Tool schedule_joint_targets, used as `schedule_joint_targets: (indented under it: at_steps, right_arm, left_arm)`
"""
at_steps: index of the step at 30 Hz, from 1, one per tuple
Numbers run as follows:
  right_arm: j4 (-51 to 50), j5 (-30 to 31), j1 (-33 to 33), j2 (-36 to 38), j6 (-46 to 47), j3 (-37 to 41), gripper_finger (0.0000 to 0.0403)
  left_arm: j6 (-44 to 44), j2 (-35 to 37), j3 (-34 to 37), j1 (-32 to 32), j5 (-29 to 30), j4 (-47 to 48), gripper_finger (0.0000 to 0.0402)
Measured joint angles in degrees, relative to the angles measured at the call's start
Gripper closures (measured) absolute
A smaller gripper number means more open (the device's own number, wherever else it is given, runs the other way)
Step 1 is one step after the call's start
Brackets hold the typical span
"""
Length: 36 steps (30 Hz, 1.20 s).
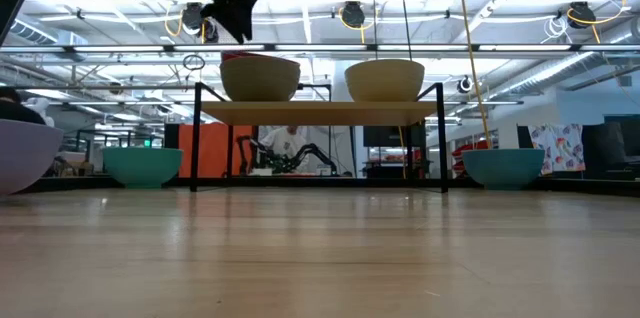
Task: Place and stack bowls onto a shelf
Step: Stack the pink bowl on top of the gray bowl on the shelf
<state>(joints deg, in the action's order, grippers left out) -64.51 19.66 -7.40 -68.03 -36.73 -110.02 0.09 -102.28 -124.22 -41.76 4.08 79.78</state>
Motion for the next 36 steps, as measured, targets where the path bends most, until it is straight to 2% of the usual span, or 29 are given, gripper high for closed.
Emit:
schedule_joint_targets:
  at_steps: [8,28,36]
  right_arm:
    - [0.0,0.0,0.0,0.0,0.0,0.0,0.0277]
    - [0.0,0.0,0.0,0.0,0.0,0.0,0.0277]
    - [0.0,0.0,0.0,0.0,-0.5,0.0,0.0277]
  left_arm:
    - [1.3,0.0,-0.9,0.3,5.4,-2.5,0.0252]
    - [3.9,0.0,9.2,0.7,5.6,-10.9,0.0252]
    - [4.4,-0.1,13.0,0.7,5.6,-11.1,0.0252]
